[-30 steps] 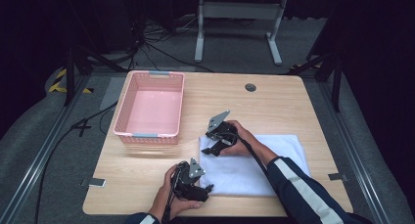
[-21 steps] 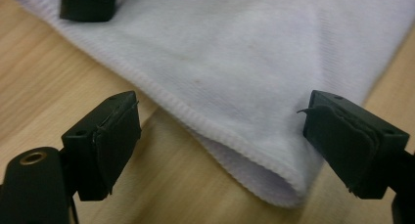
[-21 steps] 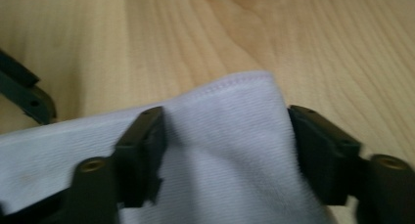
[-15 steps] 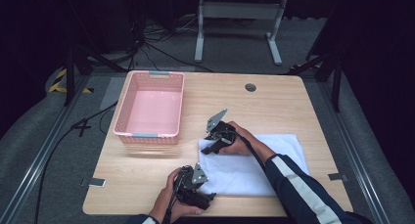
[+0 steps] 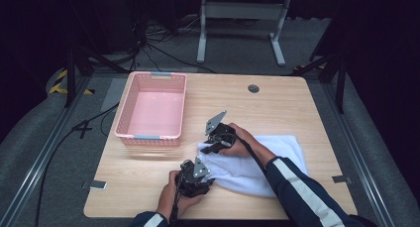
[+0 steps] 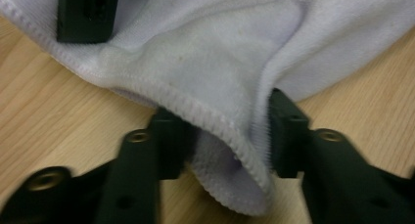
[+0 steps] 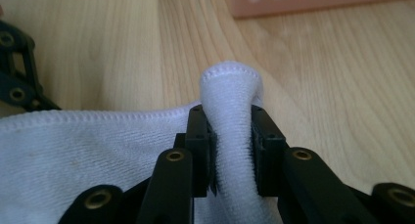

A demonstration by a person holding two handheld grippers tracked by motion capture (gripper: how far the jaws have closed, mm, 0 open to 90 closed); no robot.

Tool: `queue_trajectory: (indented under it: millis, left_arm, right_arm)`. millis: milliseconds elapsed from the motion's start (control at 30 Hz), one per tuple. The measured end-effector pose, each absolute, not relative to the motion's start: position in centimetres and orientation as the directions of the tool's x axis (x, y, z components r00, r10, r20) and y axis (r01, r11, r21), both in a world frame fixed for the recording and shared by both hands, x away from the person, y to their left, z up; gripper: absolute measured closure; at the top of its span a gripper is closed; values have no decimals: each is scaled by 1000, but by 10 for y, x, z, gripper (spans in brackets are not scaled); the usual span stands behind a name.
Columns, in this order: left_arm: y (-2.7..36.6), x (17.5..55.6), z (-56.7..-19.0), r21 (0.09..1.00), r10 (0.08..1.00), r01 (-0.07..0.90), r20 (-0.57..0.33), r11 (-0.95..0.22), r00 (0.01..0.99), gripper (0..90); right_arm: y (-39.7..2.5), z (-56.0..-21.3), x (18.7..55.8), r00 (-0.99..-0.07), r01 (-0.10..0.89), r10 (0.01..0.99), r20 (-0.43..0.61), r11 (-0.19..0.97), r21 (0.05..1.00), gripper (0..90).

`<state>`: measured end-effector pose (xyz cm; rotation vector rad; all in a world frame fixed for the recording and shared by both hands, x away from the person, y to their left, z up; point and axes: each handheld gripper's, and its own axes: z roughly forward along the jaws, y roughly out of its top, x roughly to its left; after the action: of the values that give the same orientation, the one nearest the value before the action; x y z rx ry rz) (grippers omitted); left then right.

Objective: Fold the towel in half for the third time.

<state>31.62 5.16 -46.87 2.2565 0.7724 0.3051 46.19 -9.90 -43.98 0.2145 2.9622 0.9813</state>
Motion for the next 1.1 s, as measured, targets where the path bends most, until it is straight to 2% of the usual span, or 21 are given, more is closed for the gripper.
queue_trajectory:
  millis: [133, 233, 367, 533, 600, 767, 1000, 1100]
  left_arm:
    - [68, 315, -466, 683, 614, 458, -17, -569, 789, 721]
    - [80, 310, -461, 681, 617, 476, -45, -556, 786, 731]
    - [92, 301, -454, 693, 611, 438, 6, -573, 791, 736]
    - [106, 292, -444, 736, 622, 418, 6, -533, 783, 736]
    - [106, 292, -440, 741, 615, 394, 33, -544, 788, 736]
    - [83, 295, -420, 766, 555, 294, 97, -571, 826, 735]
    - [31, 306, -394, 763, 440, 152, 189, -629, 878, 734]
    - [6, 312, -389, 765, 388, 113, 189, -634, 902, 731]
  right_arm:
    - [-94, -430, 460, -992, 113, 117, 36, 759, 641, 739]
    - [-88, -425, 456, -995, 89, 92, 31, 743, 663, 739]
    - [-77, -418, 451, -997, 68, 62, 34, 716, 695, 739]
    - [-66, -405, 445, -999, 34, 25, 24, 683, 730, 737]
    - [-65, -402, 444, -1000, 29, 21, 20, 678, 734, 737]
    - [-81, -379, 437, -1000, -2, 10, -11, 643, 766, 731]
    - [-151, -352, 438, -999, 14, 51, -20, 594, 804, 715]
    - [-180, -349, 440, -997, 33, 74, -12, 579, 815, 706]
